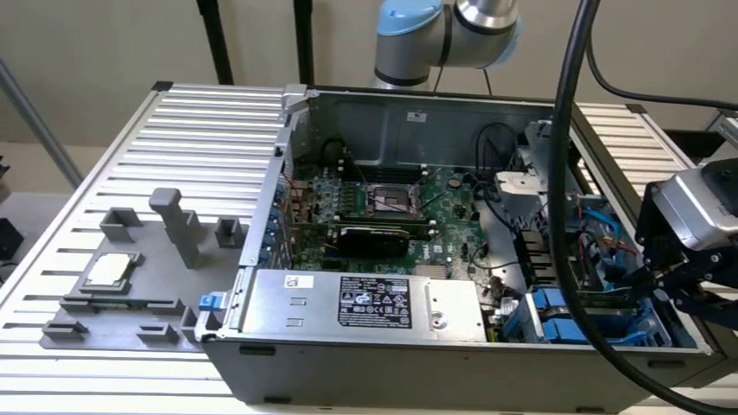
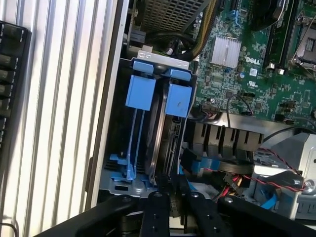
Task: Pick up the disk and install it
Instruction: 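Insert the first disk wire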
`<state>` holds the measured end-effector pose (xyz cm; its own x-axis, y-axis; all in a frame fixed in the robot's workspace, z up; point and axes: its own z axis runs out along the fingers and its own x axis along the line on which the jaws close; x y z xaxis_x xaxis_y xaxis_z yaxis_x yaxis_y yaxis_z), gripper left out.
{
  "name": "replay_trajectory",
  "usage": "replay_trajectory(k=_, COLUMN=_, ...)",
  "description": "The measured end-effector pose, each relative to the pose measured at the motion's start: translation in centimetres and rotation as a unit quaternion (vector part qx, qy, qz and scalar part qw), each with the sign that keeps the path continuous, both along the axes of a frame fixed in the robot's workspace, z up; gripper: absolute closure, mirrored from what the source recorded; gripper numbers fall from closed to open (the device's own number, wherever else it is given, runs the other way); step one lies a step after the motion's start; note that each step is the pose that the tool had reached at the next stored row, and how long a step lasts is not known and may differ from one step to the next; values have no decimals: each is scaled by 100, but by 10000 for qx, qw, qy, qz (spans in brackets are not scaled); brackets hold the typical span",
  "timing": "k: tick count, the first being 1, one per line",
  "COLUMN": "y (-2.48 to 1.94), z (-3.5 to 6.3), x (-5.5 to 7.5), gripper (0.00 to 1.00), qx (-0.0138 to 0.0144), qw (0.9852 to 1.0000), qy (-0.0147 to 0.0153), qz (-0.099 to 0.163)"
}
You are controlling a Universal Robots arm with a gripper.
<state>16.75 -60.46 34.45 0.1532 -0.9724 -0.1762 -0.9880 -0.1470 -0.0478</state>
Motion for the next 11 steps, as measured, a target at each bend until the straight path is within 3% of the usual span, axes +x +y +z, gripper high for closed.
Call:
replay_trajectory(k=8, y=3, z=4, x=-4, gripper=100, qx=68, qw=10000, qy=-29, qz=43)
replay_trajectory(k=11, y=7, z=26, x=-41, gripper=100, qx=79, qw=10000, qy=-27, qz=48)
